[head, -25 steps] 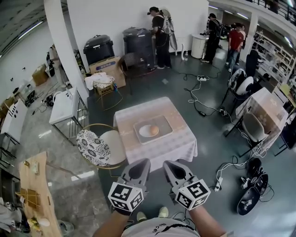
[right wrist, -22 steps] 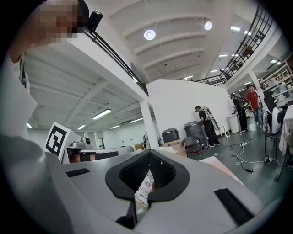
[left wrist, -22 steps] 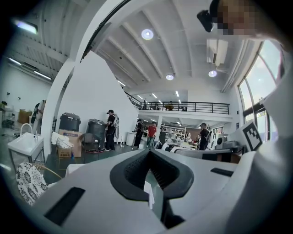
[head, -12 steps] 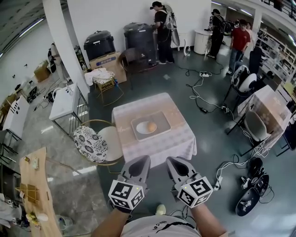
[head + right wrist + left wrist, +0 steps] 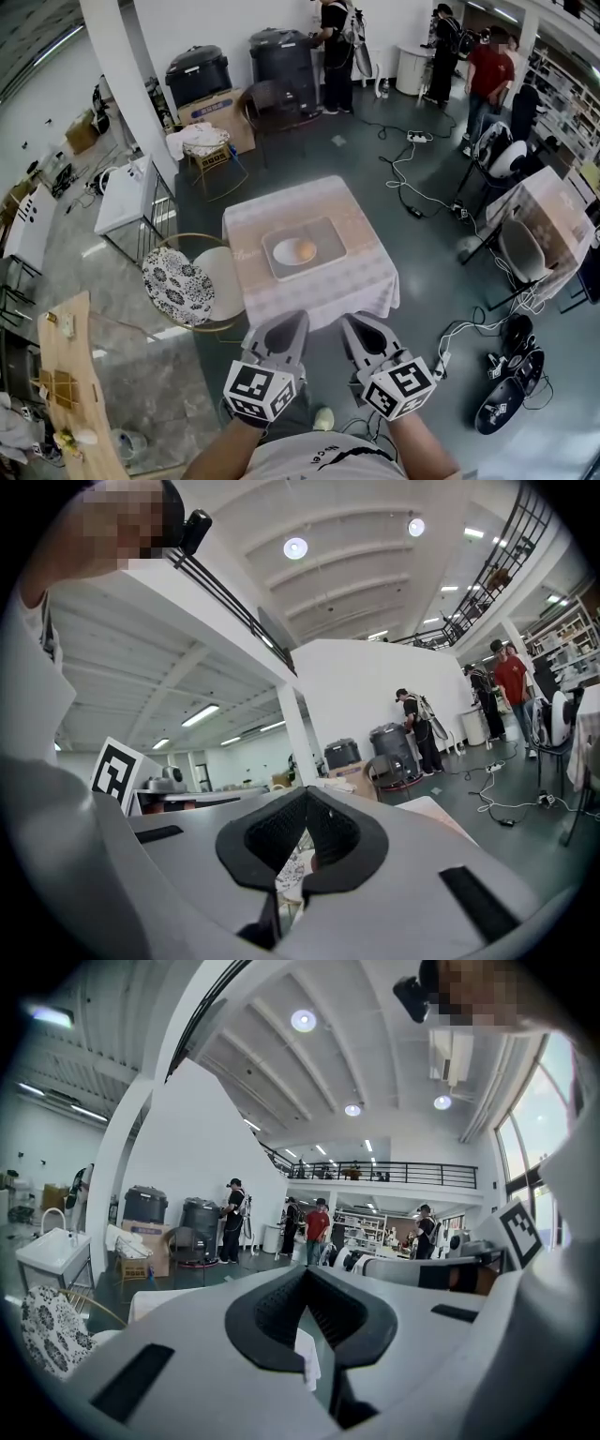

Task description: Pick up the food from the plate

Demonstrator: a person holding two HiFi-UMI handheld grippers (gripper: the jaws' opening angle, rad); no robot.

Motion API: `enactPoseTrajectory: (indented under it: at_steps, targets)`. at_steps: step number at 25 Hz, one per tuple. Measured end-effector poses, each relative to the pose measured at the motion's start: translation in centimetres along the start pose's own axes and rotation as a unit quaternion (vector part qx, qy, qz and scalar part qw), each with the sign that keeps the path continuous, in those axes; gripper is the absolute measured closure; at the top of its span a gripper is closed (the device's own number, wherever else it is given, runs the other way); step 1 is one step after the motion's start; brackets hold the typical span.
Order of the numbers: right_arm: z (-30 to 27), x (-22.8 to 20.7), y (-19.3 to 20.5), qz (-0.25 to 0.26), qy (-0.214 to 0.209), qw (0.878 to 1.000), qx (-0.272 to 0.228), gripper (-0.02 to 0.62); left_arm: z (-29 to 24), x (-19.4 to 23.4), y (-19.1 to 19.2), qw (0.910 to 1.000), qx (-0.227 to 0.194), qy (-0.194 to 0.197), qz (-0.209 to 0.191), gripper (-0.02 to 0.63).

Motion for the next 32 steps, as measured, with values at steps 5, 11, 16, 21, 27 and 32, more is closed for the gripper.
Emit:
enactPoseTrajectory:
  at_steps: [5,11,16,21,27,32]
  targets:
    - [-3.2,-2.2,-0.3,0.001,0.015,1.0,0.006,0.581,-3.6,2.5,0.0,0.9999,0.004,0.008,0.004,0.601]
    - [-8.7,-5.3,-1.8,-0.002,0.036,0.999,0.005,0.581,-8.8,6.4,-0.5,0.9997,0.016,0.021,0.002,0.601]
    - [-13.2,-7.6,-2.2,-0.006,0.055,0.998,0.006,0.581,-12.7,10.0,-0.6,0.9993,0.021,0.029,-0.008,0.6]
    - [-16.7,-8.9,-2.3,-0.012,0.062,0.998,0.015,0.581,-15.5,13.0,-0.2,0.9991,0.03,0.028,-0.006,0.601]
    - [-19.3,-11.4,-1.7,-0.026,0.065,0.997,0.021,0.581,-18.7,15.5,2.3,0.9984,0.057,0.006,-0.002,0.601]
    - [-21.9,-14.4,-0.8,-0.035,0.052,0.997,0.04,0.581,-21.7,17.0,4.4,0.9967,0.078,-0.02,-0.002,0.601]
Point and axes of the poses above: the fingertips, and each gripper's own axes: z backward along the fingers, x to its left, y out of its underside, the point moved 6 cm from there along z, backward along the fingers, and after that the axes turned 1 degree about -y, right-handed, at the moved point
